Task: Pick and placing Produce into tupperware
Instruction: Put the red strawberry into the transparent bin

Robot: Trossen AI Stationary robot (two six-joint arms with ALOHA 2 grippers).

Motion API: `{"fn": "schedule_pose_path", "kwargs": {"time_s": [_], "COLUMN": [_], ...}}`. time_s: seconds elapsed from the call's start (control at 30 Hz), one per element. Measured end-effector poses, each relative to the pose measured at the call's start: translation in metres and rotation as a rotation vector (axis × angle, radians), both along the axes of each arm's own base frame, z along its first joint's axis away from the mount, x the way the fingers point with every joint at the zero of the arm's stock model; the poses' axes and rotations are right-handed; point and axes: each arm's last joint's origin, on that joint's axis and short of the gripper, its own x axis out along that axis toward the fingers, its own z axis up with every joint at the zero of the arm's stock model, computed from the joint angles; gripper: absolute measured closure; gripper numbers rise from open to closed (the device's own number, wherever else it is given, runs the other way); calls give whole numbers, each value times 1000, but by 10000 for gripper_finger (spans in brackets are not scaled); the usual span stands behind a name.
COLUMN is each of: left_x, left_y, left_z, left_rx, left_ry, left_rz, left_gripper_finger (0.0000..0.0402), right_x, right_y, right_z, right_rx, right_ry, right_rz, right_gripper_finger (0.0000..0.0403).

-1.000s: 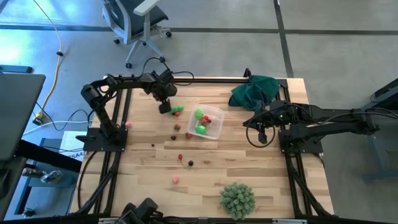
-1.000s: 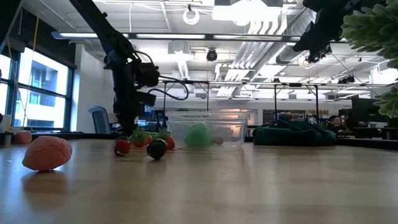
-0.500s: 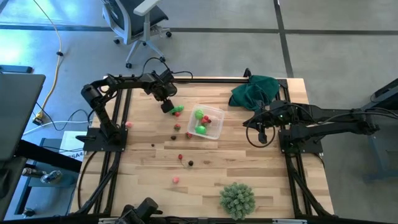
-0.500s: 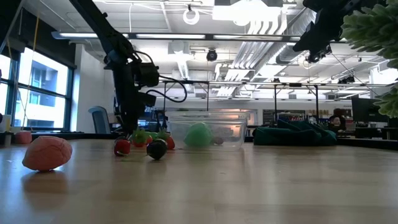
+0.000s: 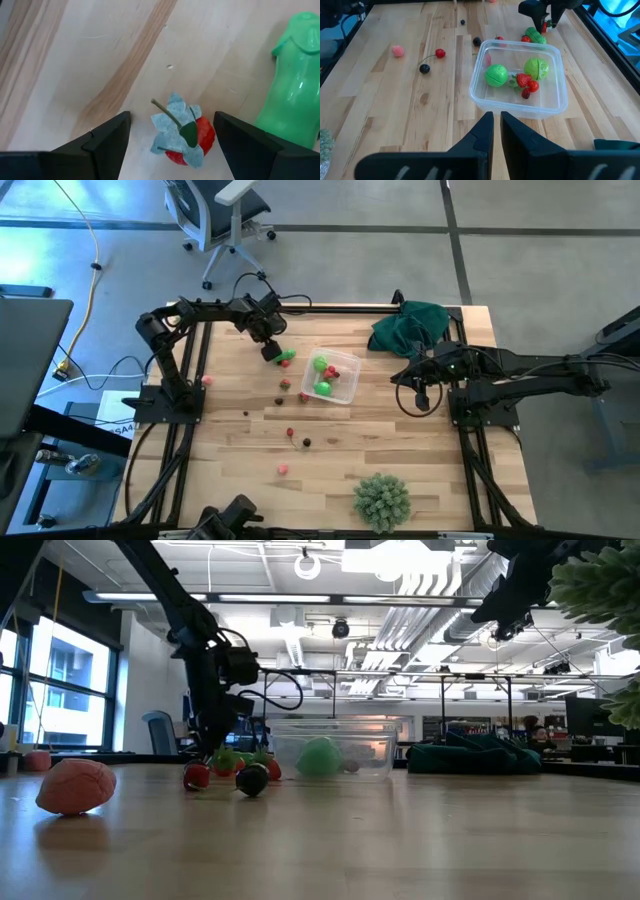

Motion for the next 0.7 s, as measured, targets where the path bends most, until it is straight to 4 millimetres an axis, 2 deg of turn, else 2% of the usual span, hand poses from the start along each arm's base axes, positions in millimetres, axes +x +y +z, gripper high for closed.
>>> {"fn": "schedule_pose_path", "kwargs": {"time_s": [0.23,0.5,0.7], "left_x": [0,0,0], "left_y": [0,-1,-1], "left_z": [0,0,0], "left_rx": [-4,-7,-8], "left_ry": [2,5,5], "left_rz": [0,3,2], "left_gripper_finger": [138,220,256], "right_x": [0,0,0], "right_y": [0,0,0], "right_z": [0,0,0], "right_rx": [0,0,0], "right_ry": [0,0,0], "right_rz": [0,0,0], "right_gripper_finger": [379,379,379]}}
